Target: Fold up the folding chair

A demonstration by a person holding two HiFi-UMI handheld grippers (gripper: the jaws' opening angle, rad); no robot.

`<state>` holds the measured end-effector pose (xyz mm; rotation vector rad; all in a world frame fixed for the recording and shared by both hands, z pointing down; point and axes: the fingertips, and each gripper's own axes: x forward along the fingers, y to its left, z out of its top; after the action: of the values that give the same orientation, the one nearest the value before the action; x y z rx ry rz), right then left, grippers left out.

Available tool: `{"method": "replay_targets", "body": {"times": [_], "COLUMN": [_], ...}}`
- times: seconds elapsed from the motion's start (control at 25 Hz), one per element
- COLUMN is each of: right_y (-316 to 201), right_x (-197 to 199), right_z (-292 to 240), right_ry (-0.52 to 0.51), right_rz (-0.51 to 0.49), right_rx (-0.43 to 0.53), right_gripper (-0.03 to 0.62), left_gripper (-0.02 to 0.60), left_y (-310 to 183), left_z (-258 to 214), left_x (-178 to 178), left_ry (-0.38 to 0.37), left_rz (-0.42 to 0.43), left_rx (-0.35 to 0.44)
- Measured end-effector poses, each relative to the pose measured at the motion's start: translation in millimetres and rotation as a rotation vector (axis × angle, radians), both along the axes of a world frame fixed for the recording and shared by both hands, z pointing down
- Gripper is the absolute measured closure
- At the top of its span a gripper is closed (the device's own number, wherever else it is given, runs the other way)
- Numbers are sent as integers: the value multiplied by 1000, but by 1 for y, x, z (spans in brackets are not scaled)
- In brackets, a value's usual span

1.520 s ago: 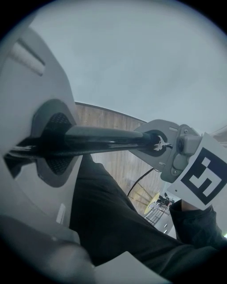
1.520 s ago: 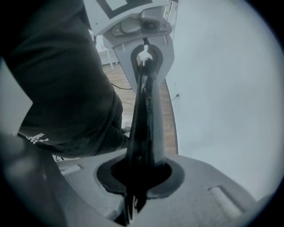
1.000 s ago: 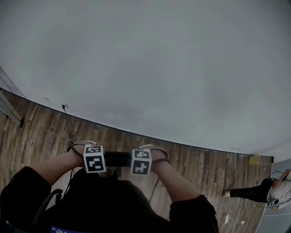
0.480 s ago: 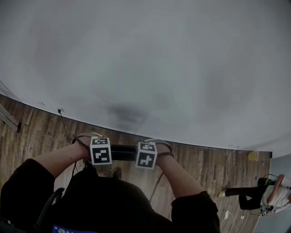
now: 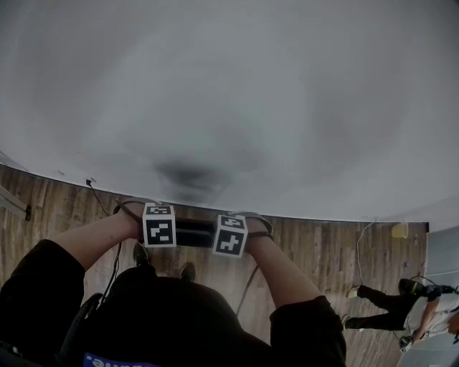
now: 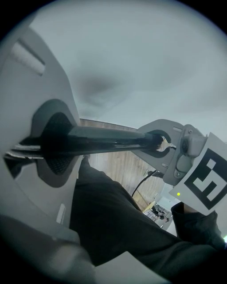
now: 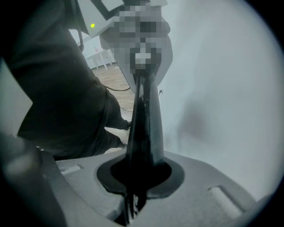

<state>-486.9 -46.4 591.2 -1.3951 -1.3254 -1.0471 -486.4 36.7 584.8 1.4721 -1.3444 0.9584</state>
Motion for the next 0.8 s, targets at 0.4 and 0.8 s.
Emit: {"method": "replay_targets", "body": {"times": [0.4, 0.8], "right_y": [-2, -20], "right_x": [-29, -42], "right_z": [2, 7], "right_ry": [8, 22], "right_rz": [39, 33], "right_rx": [-11, -26], "right_gripper": [549, 546], "left_gripper": [525, 522], "left_y": [-3, -23], "left_z": [1, 4], "left_x": [-32, -44], "left_ry": [11, 23], "left_rz": [40, 14], "left_rx": [-13, 14]}}
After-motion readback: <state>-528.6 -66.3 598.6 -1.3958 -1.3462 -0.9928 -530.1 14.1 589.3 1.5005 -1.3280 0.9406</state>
